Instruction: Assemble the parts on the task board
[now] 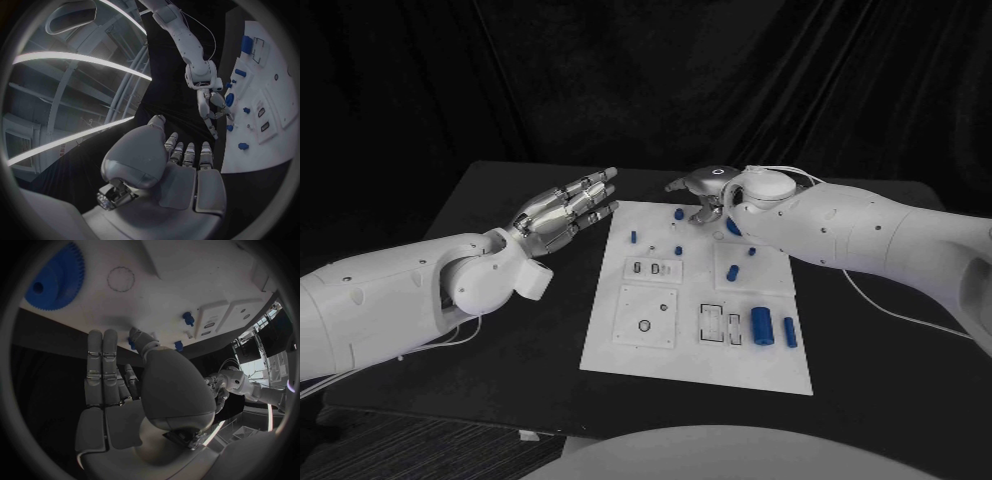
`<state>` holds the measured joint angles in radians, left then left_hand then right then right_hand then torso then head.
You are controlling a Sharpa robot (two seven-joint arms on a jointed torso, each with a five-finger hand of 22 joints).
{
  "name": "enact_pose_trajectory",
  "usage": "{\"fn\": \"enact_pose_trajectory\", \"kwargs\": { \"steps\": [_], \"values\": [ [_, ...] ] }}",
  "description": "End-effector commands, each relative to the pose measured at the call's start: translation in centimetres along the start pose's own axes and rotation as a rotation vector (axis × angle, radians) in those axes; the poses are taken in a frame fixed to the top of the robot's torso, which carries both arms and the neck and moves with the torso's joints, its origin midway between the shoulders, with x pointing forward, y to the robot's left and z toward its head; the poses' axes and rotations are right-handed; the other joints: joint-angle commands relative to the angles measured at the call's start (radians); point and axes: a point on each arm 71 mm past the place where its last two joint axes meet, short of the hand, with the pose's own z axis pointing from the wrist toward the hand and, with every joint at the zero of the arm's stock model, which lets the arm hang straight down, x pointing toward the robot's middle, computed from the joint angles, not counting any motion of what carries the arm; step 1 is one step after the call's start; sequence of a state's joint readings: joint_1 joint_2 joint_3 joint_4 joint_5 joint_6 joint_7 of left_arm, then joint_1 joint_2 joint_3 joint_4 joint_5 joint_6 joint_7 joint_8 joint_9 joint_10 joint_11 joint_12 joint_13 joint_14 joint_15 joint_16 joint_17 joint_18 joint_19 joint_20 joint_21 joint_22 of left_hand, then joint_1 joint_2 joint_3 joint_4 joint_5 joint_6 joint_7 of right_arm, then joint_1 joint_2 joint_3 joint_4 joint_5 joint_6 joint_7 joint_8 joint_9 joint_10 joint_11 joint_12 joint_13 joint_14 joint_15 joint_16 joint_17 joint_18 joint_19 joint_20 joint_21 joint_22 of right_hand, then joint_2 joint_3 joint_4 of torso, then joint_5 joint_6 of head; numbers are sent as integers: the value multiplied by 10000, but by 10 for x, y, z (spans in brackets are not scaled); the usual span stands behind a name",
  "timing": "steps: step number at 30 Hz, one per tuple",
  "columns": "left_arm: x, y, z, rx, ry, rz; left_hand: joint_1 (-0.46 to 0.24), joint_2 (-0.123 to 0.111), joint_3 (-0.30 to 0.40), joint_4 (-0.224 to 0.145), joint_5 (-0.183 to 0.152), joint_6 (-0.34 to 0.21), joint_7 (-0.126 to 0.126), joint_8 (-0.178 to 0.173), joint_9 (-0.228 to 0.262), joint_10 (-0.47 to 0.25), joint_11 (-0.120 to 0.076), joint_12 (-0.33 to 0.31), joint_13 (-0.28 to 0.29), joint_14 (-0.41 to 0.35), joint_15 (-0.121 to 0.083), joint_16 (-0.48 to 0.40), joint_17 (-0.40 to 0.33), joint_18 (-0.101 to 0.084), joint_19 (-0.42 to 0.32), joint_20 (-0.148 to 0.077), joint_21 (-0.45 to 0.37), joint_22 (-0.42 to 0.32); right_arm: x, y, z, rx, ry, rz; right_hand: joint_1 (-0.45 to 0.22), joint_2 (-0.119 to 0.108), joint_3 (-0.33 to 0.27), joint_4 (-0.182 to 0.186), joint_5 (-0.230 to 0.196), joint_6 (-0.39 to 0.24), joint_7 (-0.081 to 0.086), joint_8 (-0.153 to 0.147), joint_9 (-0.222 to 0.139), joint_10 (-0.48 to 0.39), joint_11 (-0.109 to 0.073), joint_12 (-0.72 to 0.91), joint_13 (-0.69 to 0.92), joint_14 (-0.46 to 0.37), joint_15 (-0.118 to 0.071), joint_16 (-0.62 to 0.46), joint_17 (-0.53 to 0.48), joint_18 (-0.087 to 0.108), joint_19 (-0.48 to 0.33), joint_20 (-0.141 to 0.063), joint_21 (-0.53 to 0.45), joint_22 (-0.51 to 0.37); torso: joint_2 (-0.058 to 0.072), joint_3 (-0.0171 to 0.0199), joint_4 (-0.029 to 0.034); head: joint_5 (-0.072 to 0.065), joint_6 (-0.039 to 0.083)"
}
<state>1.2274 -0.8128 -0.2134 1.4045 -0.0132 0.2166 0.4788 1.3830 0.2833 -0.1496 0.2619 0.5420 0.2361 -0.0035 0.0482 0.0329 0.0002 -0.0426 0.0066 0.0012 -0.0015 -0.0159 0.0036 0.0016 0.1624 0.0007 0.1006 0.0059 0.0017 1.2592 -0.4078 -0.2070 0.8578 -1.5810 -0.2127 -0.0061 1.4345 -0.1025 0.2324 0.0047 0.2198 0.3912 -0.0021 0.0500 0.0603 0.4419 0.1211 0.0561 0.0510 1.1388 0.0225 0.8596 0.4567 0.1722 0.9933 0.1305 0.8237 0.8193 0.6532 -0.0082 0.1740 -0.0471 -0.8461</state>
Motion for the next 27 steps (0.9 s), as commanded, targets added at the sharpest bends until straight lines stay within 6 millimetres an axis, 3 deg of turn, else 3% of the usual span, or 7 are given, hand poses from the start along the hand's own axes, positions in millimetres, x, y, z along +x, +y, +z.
{"fn": "enact_pose_trajectory", "kwargs": {
  "steps": [1,8,15,19,20,22,27],
  "values": [
    [0,1,-1,14,40,-54,54,7,47,11,52,-41,24,31,3,-2,26,-66,-12,15,66,-36,-16,176,-7,59,-59,-17,-10,-8,-6,88,-1035,-31,23,91,-156,131,-46,40,-37,-18,-9,157,-30,85,43,-58,-21,10,-9,103,-86,-9,-72,3,-6,1,-11,-26,79],
    [-3,1,-4,22,-26,-57,54,4,50,7,53,-51,24,29,2,-2,28,-66,-12,15,75,-36,-16,175,-7,67,-59,-17,-44,-24,-38,-513,-2264,384,140,393,-387,291,-69,2934,364,668,393,2703,-211,1487,373,275,-198,185,-45,47,492,-177,47,369,-19,6,-18,-73,168],
    [-5,0,-7,37,-95,-44,70,2,83,-32,71,-41,34,44,8,-2,46,-66,-12,15,124,-36,-16,172,-7,104,-59,-17,-57,-44,-73,-338,-2166,805,65,526,-376,415,-189,3665,788,783,455,4612,-336,2812,815,347,-278,166,-115,34,659,-250,-52,500,-67,-23,-71,-53,176],
    [-6,0,-8,49,-106,-46,71,-4,98,-54,83,-39,46,55,10,-2,59,-66,-12,15,157,-36,-16,169,-7,122,-59,-17,-52,-59,-86,89,-1689,917,-172,530,-719,586,-637,3927,940,698,419,5366,-807,6586,3313,303,-554,187,-62,62,523,-432,-489,368,-96,-38,-134,-35,196],
    [-6,0,-8,53,-105,-50,71,-3,105,-61,89,-39,49,58,10,-2,64,-66,-12,15,169,-36,-16,168,-7,129,-59,-17,-49,-63,-88,258,-1494,944,-138,343,-906,534,-695,4008,867,650,403,4591,-815,8837,5209,432,-582,684,371,69,918,-626,-63,818,-102,-43,-136,-32,197],
    [-6,1,-8,53,-101,-58,72,1,117,-71,92,-47,54,61,9,-2,71,-66,-12,15,190,-36,-16,165,-7,138,-59,-17,-41,-71,-91,600,-1097,984,-651,518,-1159,1044,-944,4072,918,507,367,8084,-1071,13526,11593,2252,-588,4424,6178,-381,2014,-543,1659,2508,-117,-61,-150,-25,208],
    [-6,2,-9,42,-86,-89,75,2,131,-86,98,-50,59,65,10,-2,79,-66,-12,15,213,-36,-16,161,-7,149,-59,-17,-23,-86,-94,1306,-287,1035,-1392,533,-1599,1582,-973,4231,809,422,420,11289,-1215,15147,15198,4008,-737,6818,10509,-833,3373,-679,4076,4752,-130,-82,-193,17,221]
  ]
}}
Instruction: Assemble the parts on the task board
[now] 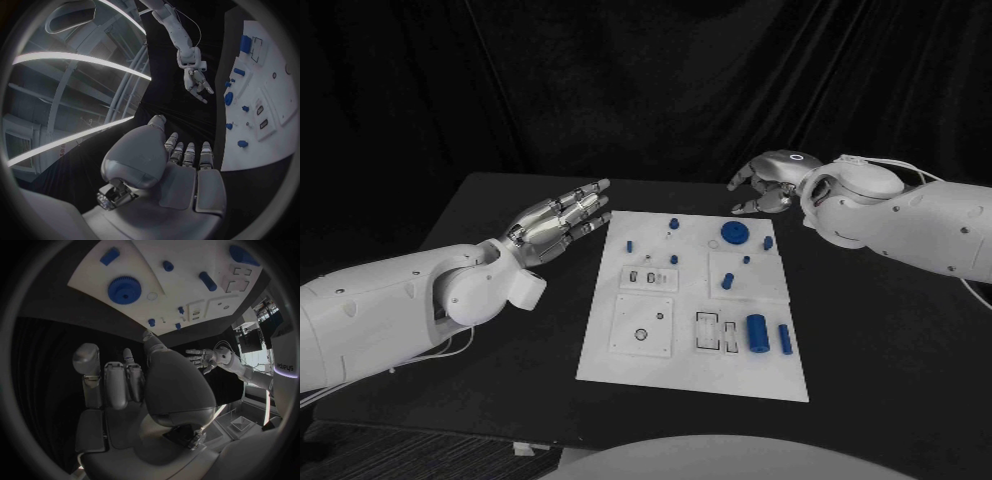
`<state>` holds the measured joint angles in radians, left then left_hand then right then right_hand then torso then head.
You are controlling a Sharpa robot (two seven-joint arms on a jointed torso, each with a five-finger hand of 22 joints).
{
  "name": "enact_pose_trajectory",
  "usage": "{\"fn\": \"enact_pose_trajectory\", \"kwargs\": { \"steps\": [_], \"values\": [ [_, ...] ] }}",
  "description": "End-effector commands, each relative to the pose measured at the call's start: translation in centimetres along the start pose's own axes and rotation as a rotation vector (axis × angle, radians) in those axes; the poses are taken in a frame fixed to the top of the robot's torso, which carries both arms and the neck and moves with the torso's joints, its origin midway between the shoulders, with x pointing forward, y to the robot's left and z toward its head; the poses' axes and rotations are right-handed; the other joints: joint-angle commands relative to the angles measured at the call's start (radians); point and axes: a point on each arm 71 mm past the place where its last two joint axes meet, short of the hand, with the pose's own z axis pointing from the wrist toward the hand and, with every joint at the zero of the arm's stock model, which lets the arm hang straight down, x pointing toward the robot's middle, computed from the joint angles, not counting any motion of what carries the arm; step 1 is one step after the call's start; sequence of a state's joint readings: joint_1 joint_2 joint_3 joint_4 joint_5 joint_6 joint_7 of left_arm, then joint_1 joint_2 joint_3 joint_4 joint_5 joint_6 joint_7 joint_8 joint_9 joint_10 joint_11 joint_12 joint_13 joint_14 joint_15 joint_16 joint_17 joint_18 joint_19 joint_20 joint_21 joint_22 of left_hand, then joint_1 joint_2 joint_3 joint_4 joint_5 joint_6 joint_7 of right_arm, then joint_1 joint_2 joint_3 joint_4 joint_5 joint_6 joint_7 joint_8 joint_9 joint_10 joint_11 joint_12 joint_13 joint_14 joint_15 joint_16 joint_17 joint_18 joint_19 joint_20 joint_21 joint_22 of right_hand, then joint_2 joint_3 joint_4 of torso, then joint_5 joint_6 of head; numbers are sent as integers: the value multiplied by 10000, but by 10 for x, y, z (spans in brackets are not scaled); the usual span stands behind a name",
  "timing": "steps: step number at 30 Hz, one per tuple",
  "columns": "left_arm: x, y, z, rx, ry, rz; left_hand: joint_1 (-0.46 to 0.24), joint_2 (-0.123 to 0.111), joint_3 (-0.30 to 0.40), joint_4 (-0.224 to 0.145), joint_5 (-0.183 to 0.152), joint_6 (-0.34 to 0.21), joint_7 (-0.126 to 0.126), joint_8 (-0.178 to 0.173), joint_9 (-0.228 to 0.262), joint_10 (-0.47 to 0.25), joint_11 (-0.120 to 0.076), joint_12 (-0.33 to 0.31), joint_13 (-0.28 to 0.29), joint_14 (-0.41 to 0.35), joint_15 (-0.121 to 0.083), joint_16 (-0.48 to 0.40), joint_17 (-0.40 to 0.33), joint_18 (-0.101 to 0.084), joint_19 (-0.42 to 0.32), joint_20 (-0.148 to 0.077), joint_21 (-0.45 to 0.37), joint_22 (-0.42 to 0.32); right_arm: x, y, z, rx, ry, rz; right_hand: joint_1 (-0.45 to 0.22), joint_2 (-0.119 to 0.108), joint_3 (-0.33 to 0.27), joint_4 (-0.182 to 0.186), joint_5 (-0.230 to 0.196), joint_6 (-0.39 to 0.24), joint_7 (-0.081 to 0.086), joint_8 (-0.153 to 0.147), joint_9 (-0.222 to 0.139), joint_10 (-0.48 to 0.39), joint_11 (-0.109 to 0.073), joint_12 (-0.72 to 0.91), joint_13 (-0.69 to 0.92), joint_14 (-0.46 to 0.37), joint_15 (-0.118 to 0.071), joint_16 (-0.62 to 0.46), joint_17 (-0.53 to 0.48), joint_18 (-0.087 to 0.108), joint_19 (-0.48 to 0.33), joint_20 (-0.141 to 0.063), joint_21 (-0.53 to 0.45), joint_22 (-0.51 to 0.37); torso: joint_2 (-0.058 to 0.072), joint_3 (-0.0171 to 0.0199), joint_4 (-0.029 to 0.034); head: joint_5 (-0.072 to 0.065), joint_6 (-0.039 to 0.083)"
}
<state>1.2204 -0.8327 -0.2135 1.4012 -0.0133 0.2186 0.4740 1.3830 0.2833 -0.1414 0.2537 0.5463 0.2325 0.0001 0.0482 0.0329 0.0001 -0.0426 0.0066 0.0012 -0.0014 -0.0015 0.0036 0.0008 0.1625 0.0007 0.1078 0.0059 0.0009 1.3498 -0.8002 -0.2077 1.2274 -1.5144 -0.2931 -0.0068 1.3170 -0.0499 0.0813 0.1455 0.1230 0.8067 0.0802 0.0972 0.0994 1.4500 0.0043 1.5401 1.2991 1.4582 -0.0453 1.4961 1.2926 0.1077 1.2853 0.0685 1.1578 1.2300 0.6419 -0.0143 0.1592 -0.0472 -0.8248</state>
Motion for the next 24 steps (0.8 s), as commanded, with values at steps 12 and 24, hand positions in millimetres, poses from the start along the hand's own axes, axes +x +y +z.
{"fn": "enact_pose_trajectory", "kwargs": {
  "steps": [12,24],
  "values": [
    [1,4,-3,97,122,-167,82,-9,66,-34,67,-26,27,70,9,2,83,-64,-11,14,111,-36,-8,151,-7,96,-59,-9,38,-16,0,1237,1628,-132,-369,6,-176,269,123,-369,-50,-318,-96,1207,-123,307,2717,718,-158,293,1897,-226,634,-158,1029,999,-38,16,-36,4,-34],
    [2,5,-3,68,186,-218,84,-16,68,-44,71,-23,27,73,10,4,81,-63,-10,14,124,-36,-8,149,-7,101,-59,-9,53,-12,5,1043,1561,-325,-30,36,-59,-35,530,43,21,-97,43,1207,-77,307,2717,763,-132,292,1965,-234,665,-148,1038,1098,-20,26,1,-54,-8]
  ]
}}
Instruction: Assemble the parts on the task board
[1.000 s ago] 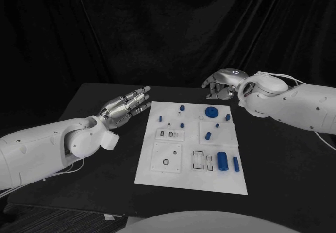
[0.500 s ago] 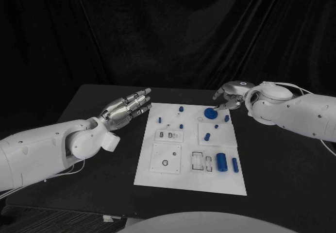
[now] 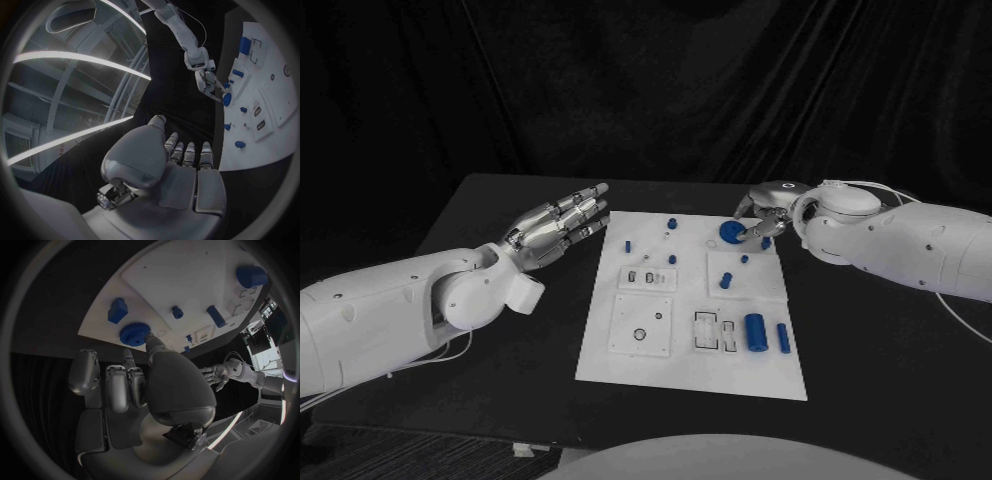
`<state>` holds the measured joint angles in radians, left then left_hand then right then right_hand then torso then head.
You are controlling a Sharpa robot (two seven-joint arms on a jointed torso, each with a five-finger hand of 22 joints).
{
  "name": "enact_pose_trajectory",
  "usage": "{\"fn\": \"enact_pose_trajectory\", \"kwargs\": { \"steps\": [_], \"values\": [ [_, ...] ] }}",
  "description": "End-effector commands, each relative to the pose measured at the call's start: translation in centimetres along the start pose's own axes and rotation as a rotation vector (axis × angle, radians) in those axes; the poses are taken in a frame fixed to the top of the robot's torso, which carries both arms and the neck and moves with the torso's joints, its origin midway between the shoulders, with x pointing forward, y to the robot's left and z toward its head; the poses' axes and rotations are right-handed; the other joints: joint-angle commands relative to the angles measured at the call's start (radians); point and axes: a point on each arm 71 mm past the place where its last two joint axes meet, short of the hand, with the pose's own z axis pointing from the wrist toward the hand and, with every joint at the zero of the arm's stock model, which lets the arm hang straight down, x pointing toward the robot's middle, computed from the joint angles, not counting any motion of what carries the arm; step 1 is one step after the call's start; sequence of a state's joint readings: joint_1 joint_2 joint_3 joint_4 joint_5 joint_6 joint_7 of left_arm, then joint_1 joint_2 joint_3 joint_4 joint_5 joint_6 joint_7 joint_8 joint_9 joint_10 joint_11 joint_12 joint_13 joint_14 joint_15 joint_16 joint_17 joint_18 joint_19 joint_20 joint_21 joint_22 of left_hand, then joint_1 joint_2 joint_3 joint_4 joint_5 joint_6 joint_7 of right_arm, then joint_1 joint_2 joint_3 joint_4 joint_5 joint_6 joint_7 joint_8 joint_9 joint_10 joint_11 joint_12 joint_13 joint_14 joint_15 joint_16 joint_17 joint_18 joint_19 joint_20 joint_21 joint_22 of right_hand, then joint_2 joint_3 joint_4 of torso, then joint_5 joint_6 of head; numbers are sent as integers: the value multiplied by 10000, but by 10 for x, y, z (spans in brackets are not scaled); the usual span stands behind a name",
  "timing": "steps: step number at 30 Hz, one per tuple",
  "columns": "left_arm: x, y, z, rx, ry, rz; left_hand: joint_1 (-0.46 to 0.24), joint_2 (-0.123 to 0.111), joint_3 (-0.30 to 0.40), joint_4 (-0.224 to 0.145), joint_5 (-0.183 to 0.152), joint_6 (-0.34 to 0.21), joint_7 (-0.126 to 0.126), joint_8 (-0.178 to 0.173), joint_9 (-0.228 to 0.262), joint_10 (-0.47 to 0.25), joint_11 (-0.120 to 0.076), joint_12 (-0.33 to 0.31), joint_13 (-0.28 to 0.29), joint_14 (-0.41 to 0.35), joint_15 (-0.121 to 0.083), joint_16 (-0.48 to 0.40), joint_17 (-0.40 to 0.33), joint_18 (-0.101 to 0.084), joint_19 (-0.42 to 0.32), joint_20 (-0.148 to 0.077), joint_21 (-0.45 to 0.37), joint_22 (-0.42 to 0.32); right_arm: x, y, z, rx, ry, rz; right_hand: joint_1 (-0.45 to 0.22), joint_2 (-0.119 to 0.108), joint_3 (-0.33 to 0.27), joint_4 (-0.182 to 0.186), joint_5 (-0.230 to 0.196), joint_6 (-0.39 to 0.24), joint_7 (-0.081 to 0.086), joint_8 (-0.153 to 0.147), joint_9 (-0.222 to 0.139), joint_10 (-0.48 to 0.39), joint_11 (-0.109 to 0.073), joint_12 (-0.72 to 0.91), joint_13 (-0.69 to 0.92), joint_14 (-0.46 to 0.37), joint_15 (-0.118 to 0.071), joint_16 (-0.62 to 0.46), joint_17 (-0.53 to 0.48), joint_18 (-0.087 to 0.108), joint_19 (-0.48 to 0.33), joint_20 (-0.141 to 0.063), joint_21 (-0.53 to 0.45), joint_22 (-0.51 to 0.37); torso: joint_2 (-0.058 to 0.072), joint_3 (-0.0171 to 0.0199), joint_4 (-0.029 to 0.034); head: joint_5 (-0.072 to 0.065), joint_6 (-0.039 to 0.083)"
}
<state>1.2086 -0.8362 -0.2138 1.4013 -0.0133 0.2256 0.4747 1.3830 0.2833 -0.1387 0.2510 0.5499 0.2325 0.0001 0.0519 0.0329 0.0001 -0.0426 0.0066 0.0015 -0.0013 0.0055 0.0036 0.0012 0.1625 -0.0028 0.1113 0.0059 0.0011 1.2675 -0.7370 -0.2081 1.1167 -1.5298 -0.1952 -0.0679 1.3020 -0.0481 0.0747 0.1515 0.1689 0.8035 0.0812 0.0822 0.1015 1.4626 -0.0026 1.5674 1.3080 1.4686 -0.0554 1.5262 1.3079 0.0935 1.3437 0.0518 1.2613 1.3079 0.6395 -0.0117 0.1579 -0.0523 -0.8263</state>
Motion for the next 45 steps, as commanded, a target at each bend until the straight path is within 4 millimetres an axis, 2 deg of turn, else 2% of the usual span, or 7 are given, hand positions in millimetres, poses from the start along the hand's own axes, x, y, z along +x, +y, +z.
{"fn": "enact_pose_trajectory", "kwargs": {
  "steps": [1,12,19,22,26,40,45],
  "values": [
    [3,0,1,144,185,-117,84,-16,41,-17,34,-23,26,36,10,4,81,-63,-12,13,54,-36,-12,149,28,66,-59,-11,1,1,1,16,-145,-191,121,19,7,-95,71,74,11,54,21,1082,-7,34,2628,659,-31,-9,1813,-91,80,19,3,319,4,-6,19,-3,9],
    [2,0,0,116,197,-132,86,-21,48,-32,41,-31,24,37,9,7,79,-61,-11,13,76,-36,-12,143,28,77,-59,-11,3,8,5,-279,-338,-183,369,71,205,-395,1056,578,11,366,388,1082,-7,34,2628,666,-32,-41,1832,-88,82,27,-46,409,5,-18,4,14,0],
    [3,1,1,95,237,-153,86,-21,48,-32,41,-31,24,37,9,7,79,-61,-11,13,76,-36,-12,143,28,77,-59,-11,8,8,7,-243,-161,-195,386,56,512,-492,2371,781,95,587,657,1082,44,34,2628,667,12,-64,1849,-85,79,53,-102,472,0,-20,25,-8,-12],
    [3,1,1,86,252,-161,86,-21,48,-32,41,-31,24,37,9,7,79,-61,-11,13,76,-36,-12,143,28,77,-59,-11,11,7,7,-197,-37,-202,381,-54,814,-561,3282,1049,120,771,848,1082,69,34,2628,665,24,-79,1852,-82,77,69,-134,510,0,-29,15,5,-8],
    [3,1,0,69,268,-171,86,-19,54,-39,44,-28,25,40,10,12,82,-59,-8,13,86,-36,-12,140,28,83,-59,-11,14,7,8,-107,190,-216,407,-170,1062,-651,3714,1009,117,766,922,1082,63,34,2628,639,22,-124,1808,-71,47,71,-194,513,-3,-33,15,14,-18],
    [5,2,1,7,367,-224,84,-18,58,-43,45,-20,30,44,11,11,87,-60,-9,13,93,-36,-12,138,28,88,-59,-11,23,9,8,20,950,-244,560,-453,1557,-1010,3413,738,238,675,1068,1082,159,34,2628,544,95,-281,1648,-33,-78,127,-432,470,-8,-23,12,13,-21],
    [5,2,1,-3,386,-237,84,-13,66,-50,48,-15,43,49,12,13,100,-58,-8,13,100,-36,-12,135,28,96,-59,-11,24,10,9,-26,993,-309,523,-439,1726,-1118,3474,1183,269,1049,1389,1082,195,34,2628,541,135,-299,1652,-29,-81,168,-475,501,-10,-26,13,20,-9]
  ]
}}
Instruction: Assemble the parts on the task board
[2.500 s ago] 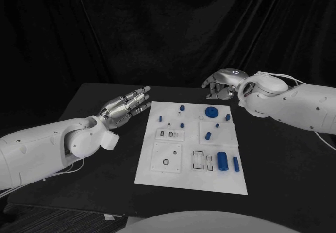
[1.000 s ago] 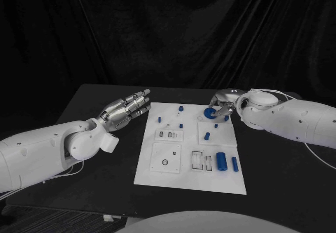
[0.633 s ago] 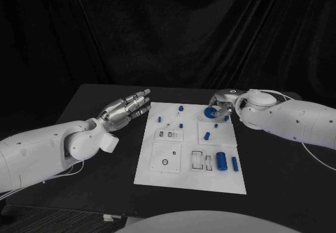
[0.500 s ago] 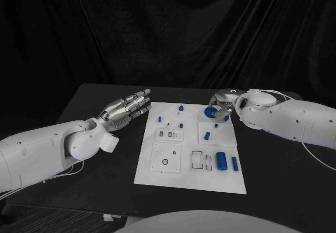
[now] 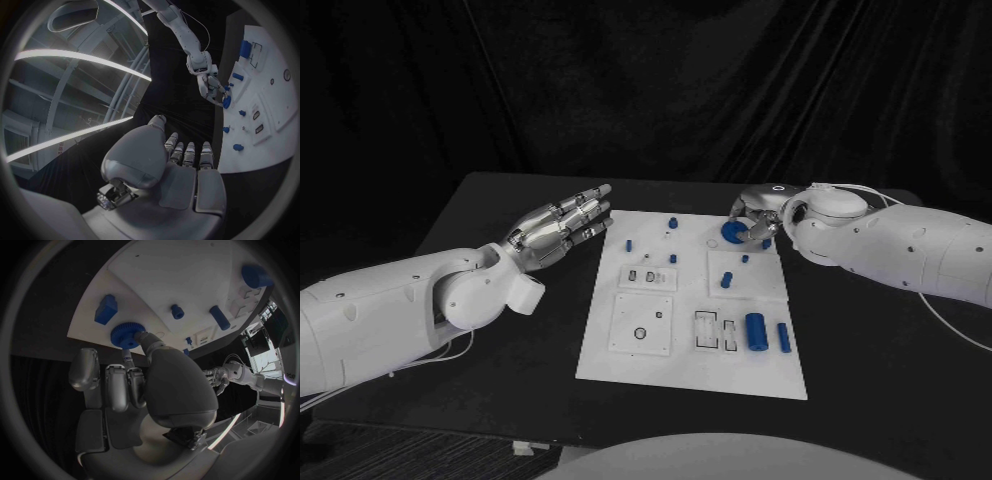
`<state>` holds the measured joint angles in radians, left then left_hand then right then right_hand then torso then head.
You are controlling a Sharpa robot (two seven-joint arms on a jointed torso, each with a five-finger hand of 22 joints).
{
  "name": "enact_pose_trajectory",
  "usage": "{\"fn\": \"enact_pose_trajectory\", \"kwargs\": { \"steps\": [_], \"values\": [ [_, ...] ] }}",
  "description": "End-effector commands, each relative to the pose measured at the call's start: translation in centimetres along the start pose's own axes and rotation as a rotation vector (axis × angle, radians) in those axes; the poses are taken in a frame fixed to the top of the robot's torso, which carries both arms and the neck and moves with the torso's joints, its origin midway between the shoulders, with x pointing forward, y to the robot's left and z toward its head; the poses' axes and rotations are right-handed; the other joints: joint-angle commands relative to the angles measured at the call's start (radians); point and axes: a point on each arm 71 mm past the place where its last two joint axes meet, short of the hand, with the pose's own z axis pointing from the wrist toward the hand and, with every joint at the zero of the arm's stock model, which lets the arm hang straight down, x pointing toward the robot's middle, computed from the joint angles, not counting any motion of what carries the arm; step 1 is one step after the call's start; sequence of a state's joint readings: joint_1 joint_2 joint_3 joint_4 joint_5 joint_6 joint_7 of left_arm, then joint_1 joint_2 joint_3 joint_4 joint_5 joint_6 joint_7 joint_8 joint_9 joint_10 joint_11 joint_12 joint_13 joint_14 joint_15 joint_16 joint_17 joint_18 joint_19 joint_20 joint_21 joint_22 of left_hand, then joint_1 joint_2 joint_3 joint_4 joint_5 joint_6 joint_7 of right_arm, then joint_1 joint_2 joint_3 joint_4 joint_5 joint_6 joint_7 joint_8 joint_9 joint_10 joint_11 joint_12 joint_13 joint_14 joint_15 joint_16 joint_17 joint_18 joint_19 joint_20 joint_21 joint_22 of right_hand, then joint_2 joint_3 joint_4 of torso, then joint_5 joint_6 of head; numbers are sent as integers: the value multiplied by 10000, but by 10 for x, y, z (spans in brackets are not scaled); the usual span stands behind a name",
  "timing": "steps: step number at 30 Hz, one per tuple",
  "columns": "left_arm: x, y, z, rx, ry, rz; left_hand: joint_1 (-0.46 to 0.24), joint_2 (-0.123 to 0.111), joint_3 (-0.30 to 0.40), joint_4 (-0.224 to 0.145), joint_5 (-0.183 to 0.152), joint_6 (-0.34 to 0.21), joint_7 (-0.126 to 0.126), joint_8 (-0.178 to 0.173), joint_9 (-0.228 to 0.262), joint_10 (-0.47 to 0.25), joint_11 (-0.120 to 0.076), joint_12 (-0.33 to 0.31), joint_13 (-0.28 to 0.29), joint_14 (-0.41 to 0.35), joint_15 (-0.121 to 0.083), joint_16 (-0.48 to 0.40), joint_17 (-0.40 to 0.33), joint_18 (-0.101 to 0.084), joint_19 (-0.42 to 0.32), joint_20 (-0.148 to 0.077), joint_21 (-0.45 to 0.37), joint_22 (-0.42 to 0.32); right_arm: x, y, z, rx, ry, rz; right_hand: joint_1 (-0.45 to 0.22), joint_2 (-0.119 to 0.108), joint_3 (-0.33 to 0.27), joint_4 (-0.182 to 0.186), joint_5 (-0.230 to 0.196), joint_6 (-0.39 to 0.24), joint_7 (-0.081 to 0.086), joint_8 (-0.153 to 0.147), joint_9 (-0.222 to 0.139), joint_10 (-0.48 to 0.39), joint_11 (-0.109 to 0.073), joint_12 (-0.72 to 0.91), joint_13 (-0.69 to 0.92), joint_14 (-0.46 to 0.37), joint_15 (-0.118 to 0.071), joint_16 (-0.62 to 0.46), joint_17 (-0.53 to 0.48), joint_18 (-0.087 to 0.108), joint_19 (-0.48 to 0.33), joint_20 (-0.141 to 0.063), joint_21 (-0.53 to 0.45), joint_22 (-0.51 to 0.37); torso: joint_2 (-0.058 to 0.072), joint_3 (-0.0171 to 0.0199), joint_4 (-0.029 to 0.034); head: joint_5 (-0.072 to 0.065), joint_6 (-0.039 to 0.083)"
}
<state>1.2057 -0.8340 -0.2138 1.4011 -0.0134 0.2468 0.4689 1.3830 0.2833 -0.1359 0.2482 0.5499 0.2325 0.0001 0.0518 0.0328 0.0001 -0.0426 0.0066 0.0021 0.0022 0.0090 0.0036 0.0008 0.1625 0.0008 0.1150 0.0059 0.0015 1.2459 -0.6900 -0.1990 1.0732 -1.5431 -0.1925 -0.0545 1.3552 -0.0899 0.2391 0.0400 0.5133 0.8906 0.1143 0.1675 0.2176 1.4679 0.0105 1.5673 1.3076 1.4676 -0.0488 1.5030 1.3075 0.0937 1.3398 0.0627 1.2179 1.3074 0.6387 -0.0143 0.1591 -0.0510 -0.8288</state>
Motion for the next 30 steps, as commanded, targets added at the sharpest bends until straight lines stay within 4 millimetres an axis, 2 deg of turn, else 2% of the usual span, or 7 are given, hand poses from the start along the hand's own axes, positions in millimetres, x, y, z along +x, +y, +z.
{"fn": "enact_pose_trajectory", "kwargs": {
  "steps": [1,9,14,20,30],
  "values": [
    [2,0,0,75,185,-118,83,-10,44,-29,49,-12,53,53,14,15,111,-58,-13,-22,72,-36,-8,133,-8,64,-59,-15,16,-1,-2,155,851,-213,-34,-22,94,-13,33,367,-70,265,293,1029,63,35,2632,547,65,-77,1649,-30,-40,60,-48,514,-1,-1,0,12,20],
    [2,0,-1,75,180,-127,82,-3,59,-42,54,-16,70,56,13,23,132,-54,-8,-22,88,-36,-8,130,-8,76,-59,-15,9,3,-5,-160,190,-138,-329,-50,19,84,-149,510,-72,525,572,1029,95,35,2632,595,79,-39,1715,-53,65,72,25,599,-6,-3,-2,50,54],
    [2,0,-1,75,159,-121,80,-4,79,-66,55,-22,88,62,13,48,158,-41,4,-22,107,-36,-8,126,-8,92,-59,-15,-4,11,-6,-428,-188,-23,-417,-66,-12,121,-226,539,-83,594,657,1029,109,35,2632,632,86,5,1775,-73,141,77,102,656,-11,-7,1,78,50],
    [2,0,-1,78,154,-114,75,-8,94,-87,59,-25,99,67,13,72,174,-30,16,-22,123,-36,-8,124,-8,105,-59,-15,-24,32,-5,-956,-478,45,-461,-61,-24,143,-308,556,-92,643,723,1029,116,35,2632,662,90,41,1825,-84,193,80,145,691,-30,-29,4,104,17],
    [2,1,2,59,199,-118,76,-5,106,-100,67,-43,104,65,10,76,182,-28,18,-22,135,-36,-8,122,-8,113,-59,-15,-32,64,5,-1648,-375,-9,-512,-55,-35,173,-419,478,-81,635,769,1029,117,35,2632,678,94,56,1849,-89,222,85,157,712,-27,-62,53,113,-24]
  ]
}}
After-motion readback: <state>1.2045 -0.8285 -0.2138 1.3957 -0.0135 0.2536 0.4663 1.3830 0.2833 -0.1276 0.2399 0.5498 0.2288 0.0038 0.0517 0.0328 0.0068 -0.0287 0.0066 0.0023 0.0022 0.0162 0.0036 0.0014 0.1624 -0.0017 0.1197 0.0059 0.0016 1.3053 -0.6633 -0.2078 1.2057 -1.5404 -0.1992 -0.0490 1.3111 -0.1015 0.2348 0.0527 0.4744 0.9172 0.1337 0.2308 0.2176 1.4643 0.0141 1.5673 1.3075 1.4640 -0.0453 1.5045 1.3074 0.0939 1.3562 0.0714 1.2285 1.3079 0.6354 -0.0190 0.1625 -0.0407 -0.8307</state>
